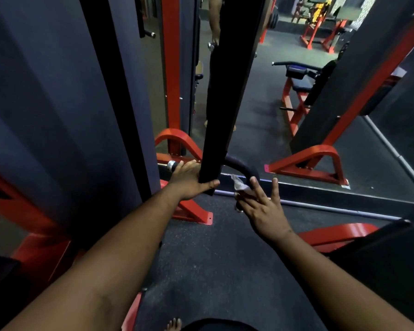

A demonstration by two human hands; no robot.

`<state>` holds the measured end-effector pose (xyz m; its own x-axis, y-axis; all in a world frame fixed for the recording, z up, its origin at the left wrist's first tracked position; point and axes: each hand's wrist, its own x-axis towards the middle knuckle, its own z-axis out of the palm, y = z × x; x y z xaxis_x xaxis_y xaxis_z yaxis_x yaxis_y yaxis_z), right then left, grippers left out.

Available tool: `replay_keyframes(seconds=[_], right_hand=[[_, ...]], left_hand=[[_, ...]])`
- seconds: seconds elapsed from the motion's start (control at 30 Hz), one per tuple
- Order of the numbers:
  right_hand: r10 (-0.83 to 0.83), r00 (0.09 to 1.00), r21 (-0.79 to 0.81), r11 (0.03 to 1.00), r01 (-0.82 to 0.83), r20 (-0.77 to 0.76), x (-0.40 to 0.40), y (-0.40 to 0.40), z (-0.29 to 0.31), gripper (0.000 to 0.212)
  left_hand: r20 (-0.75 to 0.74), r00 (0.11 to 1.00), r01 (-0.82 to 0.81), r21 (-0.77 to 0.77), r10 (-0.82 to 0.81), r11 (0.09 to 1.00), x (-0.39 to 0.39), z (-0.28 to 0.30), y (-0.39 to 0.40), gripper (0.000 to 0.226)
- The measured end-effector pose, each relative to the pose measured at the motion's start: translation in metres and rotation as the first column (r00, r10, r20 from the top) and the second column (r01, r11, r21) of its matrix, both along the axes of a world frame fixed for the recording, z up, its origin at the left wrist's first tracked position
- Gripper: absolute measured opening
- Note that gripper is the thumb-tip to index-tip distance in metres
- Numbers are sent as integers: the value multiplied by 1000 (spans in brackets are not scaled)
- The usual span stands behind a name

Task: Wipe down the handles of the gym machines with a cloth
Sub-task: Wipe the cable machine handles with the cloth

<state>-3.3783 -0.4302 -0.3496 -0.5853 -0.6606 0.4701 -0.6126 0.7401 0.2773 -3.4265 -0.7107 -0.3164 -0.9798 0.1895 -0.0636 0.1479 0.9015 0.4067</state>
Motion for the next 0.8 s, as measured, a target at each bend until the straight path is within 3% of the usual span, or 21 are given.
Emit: replay_keyframes(seconds=[0.27, 0.47, 0.57, 0.63, 0.8], right_hand=[[4, 996, 121, 993, -14, 87, 24, 18, -31, 47], [98, 976, -259, 965, -46, 194, 58, -20, -8, 46], [172, 960, -345, 934, -87, 223, 57, -55, 11, 51], [187, 951, -316, 943, -104, 245, 48, -79, 20, 55], [125, 976, -31, 992, -121, 179, 13, -139, 31, 55]], left_hand=[[-22, 1000, -3, 21, 3, 1000, -2, -12, -3, 83], [-80, 994, 83, 46, -79, 995, 0, -21, -16, 102], [-240, 969, 72, 38, -61, 997, 8, -28, -42, 106], [-322, 947, 1, 28, 8, 1000, 9, -34, -63, 96], [-264, 964, -36, -83, 13, 996, 17, -51, -91, 76]])
